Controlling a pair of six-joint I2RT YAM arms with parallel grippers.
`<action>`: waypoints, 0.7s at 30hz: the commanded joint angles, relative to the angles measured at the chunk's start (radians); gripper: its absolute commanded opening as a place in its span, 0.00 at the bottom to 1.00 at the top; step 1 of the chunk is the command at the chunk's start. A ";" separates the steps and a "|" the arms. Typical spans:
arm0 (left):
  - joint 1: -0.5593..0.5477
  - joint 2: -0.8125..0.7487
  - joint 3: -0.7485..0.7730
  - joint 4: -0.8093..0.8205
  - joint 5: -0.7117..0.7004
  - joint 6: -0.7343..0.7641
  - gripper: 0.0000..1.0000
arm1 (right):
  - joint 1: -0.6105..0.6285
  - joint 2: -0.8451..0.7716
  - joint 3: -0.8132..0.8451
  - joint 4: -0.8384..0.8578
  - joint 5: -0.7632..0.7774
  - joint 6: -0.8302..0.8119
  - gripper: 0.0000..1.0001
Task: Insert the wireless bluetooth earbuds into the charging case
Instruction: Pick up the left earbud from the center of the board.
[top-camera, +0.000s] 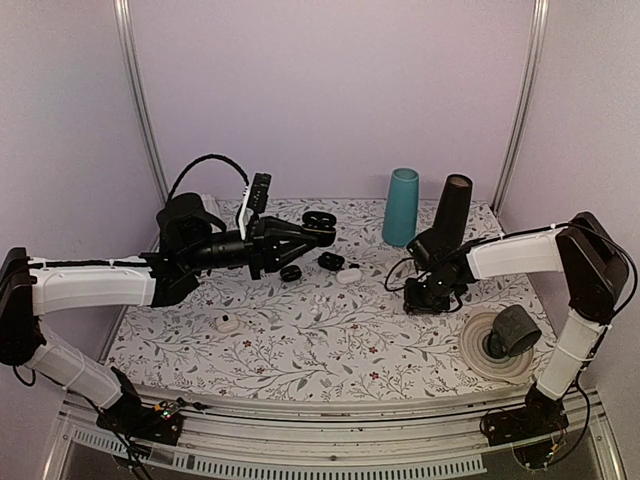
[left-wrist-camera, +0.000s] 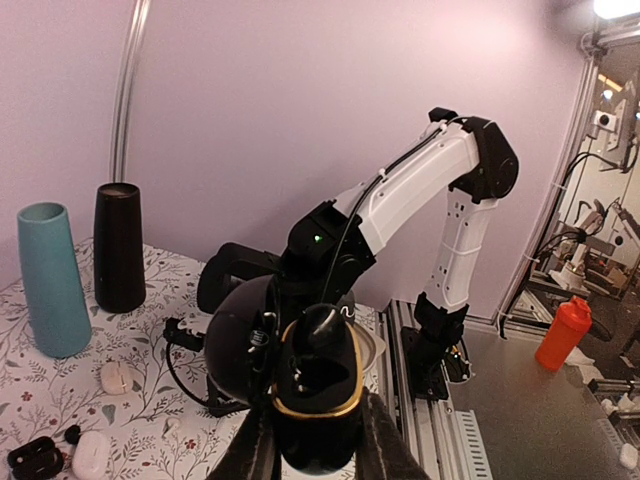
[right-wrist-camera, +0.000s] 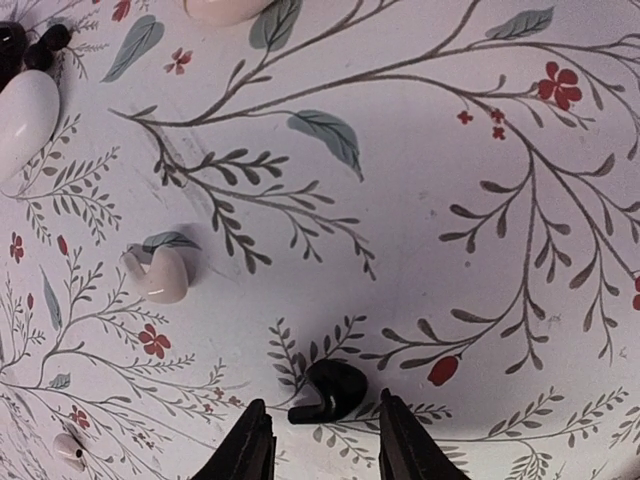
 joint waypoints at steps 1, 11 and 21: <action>0.012 -0.005 -0.002 0.022 -0.003 0.007 0.00 | -0.024 -0.027 -0.012 0.023 -0.005 0.022 0.36; 0.013 -0.004 -0.003 0.022 -0.010 0.007 0.00 | -0.011 0.035 0.047 0.001 -0.002 0.005 0.27; 0.012 0.000 -0.005 0.028 -0.011 0.005 0.00 | 0.017 0.083 0.100 -0.022 0.005 -0.018 0.25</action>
